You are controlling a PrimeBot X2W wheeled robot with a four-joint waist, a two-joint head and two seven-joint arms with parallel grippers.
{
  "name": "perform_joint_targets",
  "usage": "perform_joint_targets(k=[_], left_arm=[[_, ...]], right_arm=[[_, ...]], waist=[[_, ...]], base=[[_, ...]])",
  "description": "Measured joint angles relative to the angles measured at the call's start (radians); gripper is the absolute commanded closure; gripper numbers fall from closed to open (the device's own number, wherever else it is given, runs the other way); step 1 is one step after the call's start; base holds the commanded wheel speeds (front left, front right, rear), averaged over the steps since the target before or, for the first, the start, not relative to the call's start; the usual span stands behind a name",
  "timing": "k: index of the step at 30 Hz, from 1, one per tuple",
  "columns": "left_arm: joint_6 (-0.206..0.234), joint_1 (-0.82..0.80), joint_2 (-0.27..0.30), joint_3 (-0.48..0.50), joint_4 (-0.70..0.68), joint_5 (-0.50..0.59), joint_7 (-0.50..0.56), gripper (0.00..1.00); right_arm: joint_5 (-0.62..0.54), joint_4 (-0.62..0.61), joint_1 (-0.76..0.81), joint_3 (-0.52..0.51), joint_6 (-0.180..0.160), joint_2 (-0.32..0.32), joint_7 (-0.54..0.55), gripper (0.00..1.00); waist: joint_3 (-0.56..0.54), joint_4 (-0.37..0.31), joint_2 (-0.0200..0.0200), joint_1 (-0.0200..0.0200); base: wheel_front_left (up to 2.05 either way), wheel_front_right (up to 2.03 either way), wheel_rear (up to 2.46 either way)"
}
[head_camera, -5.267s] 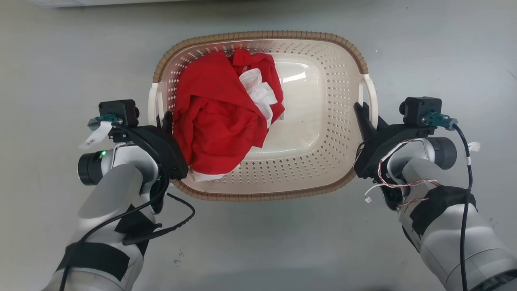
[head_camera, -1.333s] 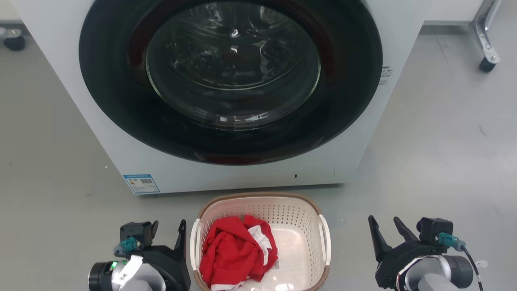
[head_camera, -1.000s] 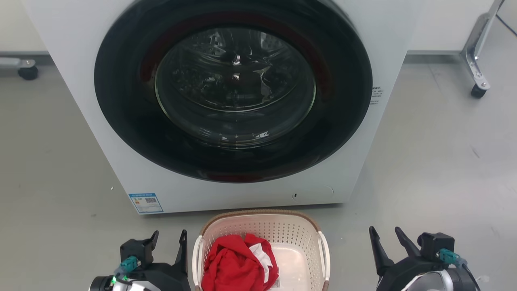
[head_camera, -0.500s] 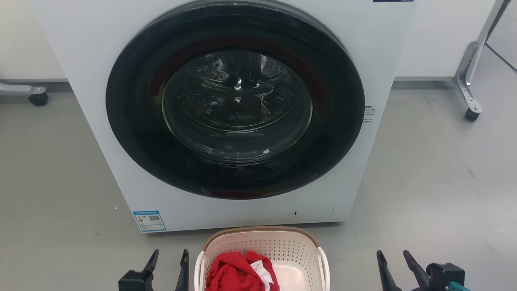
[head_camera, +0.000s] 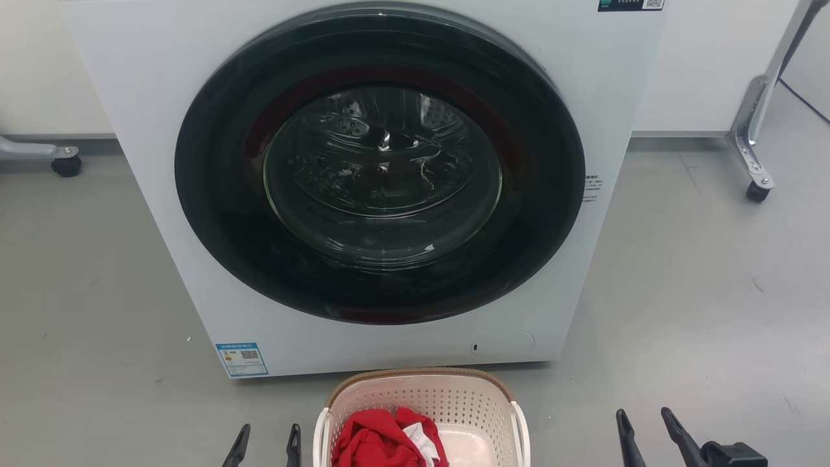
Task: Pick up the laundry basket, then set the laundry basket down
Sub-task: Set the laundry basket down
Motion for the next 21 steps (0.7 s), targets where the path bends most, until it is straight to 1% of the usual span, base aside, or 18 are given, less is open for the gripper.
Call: perform_joint_targets(k=[5, 7, 11, 18, 21], left_arm=[[0.001, 0.039, -0.004, 0.016, -0.051, 0.015, 0.0, 0.0], [0.008, 0.05, -0.008, 0.022, -0.066, 0.017, 0.0, 0.0], [0.008, 0.07, -0.01, 0.038, -0.09, 0.021, 0.0, 0.0], [0.008, 0.085, -0.01, 0.053, -0.117, 0.036, 0.0, 0.0], [0.009, 0.085, -0.01, 0.058, -0.125, 0.044, 0.0, 0.0]], right_arm=[[-0.036, -0.064, 0.033, -0.011, -0.007, -0.004, 0.0, 0.0], [-0.045, -0.085, 0.048, -0.018, -0.008, -0.008, 0.0, 0.0], [-0.053, -0.119, 0.07, -0.037, -0.009, -0.017, 0.0, 0.0], [-0.064, -0.146, 0.112, -0.07, -0.016, -0.02, 0.0, 0.0], [-0.091, -0.151, 0.125, -0.079, -0.017, -0.028, 0.0, 0.0]], waist=[[-0.002, -0.001, 0.0, 0.0], [-0.001, -0.001, 0.0, 0.0], [0.0, -0.001, 0.0, 0.0], [0.003, 0.001, 0.0, 0.0], [0.005, 0.002, 0.0, 0.0]], base=[[0.0, 0.0, 0.0], [0.0, 0.0, 0.0], [0.0, 0.0, 0.0], [0.0, 0.0, 0.0], [0.0, 0.0, 0.0]])
